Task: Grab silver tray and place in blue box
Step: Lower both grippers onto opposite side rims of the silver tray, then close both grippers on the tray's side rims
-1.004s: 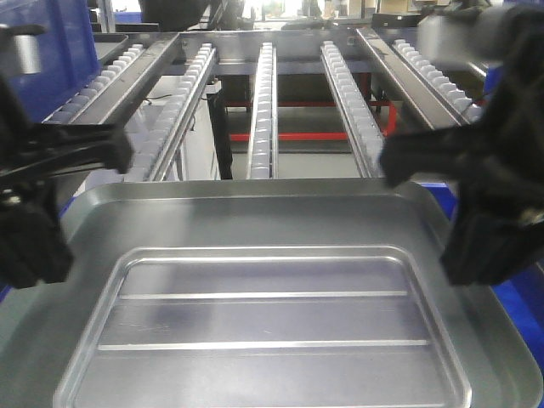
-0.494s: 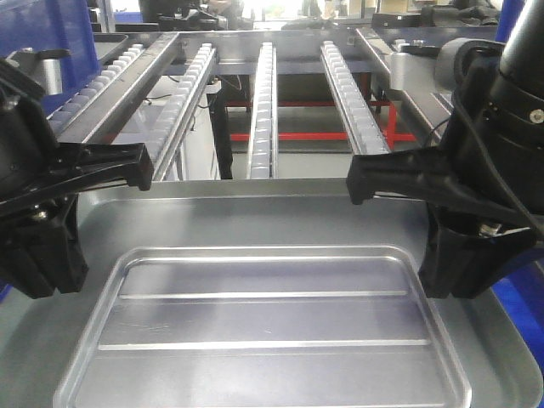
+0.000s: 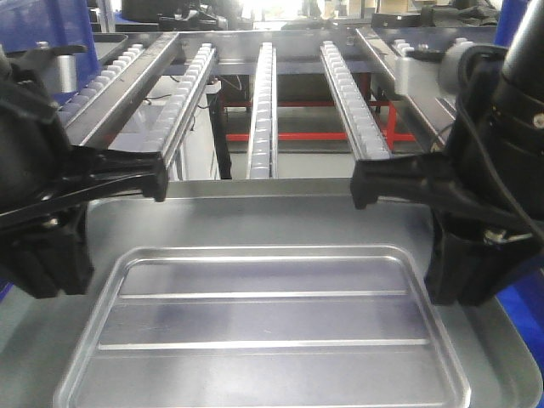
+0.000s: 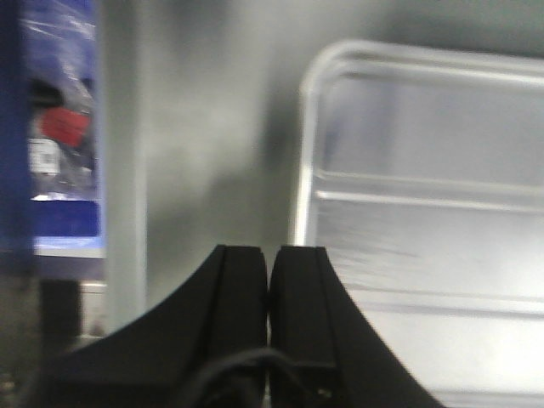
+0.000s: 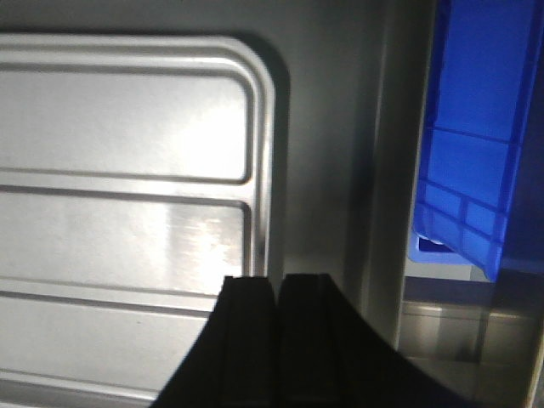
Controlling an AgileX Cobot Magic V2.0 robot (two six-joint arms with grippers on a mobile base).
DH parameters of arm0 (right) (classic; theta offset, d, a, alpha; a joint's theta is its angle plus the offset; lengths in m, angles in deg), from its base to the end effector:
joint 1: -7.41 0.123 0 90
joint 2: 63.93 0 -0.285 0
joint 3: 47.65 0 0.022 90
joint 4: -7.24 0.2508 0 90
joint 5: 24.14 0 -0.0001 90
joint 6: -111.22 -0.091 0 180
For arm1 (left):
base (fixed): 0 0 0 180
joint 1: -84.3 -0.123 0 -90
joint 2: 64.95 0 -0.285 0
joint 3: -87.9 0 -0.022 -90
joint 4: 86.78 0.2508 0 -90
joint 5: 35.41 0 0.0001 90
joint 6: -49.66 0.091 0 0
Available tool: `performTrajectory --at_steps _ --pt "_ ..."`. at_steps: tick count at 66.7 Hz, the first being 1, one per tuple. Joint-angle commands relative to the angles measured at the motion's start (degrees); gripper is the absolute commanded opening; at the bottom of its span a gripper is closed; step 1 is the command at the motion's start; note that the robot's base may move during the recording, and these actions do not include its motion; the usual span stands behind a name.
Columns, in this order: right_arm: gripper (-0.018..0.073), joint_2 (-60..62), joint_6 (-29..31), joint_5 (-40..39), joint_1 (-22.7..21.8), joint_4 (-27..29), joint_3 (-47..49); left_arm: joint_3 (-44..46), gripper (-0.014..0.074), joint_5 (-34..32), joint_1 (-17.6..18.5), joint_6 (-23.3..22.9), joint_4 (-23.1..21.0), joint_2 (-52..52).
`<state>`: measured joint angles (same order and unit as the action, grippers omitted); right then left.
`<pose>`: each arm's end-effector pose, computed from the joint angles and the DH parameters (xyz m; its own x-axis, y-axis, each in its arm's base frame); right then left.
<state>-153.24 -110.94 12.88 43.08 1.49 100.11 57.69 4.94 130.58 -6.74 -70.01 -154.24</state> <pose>0.2105 0.1443 0.2110 -0.9427 0.0724 -0.3256 0.0135 0.9836 0.1796 0.1907 -0.1748 0.2203 -0.9232 -0.0125 -0.3842 0.0384 0.9915 -0.1245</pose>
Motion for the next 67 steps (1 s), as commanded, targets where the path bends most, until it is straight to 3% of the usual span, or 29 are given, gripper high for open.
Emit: performTrajectory --at_steps 1,23,32,67 --pt "0.0061 1.5 -0.2 -2.7 0.0 -1.2 0.7 1.7 -0.0006 -0.4 0.6 -2.6 2.5 1.5" --pt "0.0061 1.5 -1.2 -2.7 2.8 -3.6 0.7 1.7 -0.0006 -0.7 0.6 -1.9 -1.1 1.5" --pt "0.0061 1.5 -3.3 -3.5 2.6 -4.3 0.7 1.7 -0.0006 -0.4 0.6 1.8 -4.4 1.2" --pt "0.0060 0.1 -3.3 -2.3 2.6 -4.1 0.7 1.7 -0.0006 -2.1 3.4 2.3 -3.6 -1.8"
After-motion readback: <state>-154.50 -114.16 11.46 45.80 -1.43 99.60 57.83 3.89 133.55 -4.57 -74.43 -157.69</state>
